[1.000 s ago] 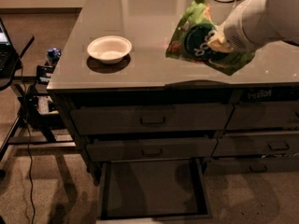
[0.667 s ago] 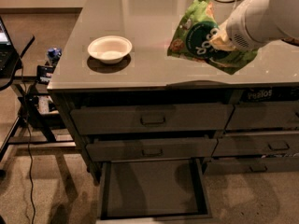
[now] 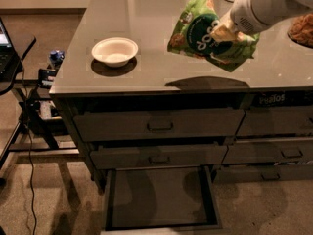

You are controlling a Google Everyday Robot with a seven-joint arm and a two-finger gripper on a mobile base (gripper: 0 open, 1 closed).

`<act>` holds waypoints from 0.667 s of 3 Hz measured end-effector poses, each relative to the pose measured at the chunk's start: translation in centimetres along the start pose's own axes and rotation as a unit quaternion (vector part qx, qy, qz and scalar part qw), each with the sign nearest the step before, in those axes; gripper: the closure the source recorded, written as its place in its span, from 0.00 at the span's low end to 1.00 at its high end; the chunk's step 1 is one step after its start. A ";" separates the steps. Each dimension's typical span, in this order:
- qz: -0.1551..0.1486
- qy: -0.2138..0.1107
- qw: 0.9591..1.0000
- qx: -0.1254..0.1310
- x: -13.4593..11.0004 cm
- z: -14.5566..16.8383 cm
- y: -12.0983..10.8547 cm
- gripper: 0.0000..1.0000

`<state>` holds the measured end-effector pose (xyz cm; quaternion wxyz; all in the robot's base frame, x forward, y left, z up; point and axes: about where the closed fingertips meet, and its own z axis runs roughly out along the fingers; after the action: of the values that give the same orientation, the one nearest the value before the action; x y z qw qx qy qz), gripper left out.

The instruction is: Pick green rice chip bag from bottom drawer and place on counter

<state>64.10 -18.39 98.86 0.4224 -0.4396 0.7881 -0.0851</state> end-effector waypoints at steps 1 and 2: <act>-0.013 -0.002 0.999 -0.038 -1.0 1.6 -0.5 1.00; -0.039 0.000 0.995 -0.087 -2.5 3.5 -0.1 1.00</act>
Offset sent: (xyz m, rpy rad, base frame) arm 0.0478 0.0541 -0.0121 -0.0463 0.2403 0.2944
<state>67.40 -15.70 98.18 0.3789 -0.5050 0.7749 -0.0324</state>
